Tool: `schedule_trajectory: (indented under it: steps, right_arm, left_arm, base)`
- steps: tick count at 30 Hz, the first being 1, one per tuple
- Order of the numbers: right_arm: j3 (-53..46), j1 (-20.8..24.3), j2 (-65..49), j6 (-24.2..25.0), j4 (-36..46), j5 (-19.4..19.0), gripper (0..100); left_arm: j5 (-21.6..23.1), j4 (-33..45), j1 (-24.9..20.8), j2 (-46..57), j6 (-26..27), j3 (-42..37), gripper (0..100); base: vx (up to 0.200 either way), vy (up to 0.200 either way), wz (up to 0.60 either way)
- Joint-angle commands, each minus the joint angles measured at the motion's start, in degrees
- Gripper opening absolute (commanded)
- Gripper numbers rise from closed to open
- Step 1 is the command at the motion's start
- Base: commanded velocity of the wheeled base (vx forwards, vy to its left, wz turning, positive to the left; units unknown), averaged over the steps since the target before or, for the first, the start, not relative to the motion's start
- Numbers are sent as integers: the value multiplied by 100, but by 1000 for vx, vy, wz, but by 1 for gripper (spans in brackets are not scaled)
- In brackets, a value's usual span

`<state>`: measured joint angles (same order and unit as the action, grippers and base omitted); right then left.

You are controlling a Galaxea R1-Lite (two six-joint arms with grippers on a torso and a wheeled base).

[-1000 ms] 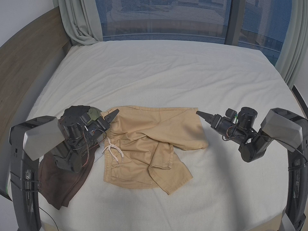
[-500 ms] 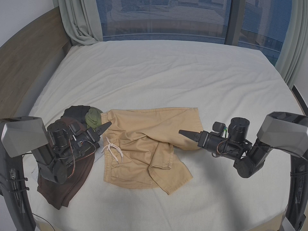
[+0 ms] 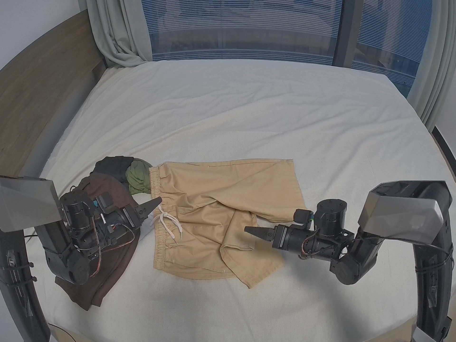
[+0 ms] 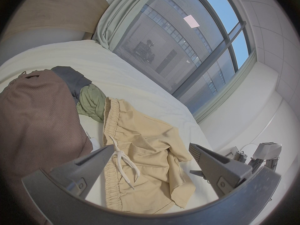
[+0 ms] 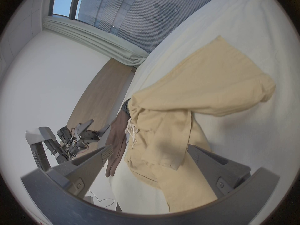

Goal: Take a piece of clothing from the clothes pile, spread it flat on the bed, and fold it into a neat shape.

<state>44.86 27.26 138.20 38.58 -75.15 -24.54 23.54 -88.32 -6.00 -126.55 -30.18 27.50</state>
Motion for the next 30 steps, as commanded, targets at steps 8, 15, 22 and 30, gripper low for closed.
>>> schedule_trajectory:
  steps: [8,15,22,30]
  right_arm:
    - [84,298,664,0,-8,222,100]
    - [462,429,778,202,80,432,100]
    - [708,456,787,510,177,617,0]
    - [691,438,813,624,115,740,0]
  left_arm:
    - [-7,-19,20,34,4,-43,100]
    - [-7,-19,28,34,-5,-8,100]
    - [1,-10,64,34,-5,18,100]
    - [1,-19,64,16,-5,54,100]
  base:
    - [0,0,0]
    - [0,0,0]
    - [0,0,0]
    - [0,0,0]
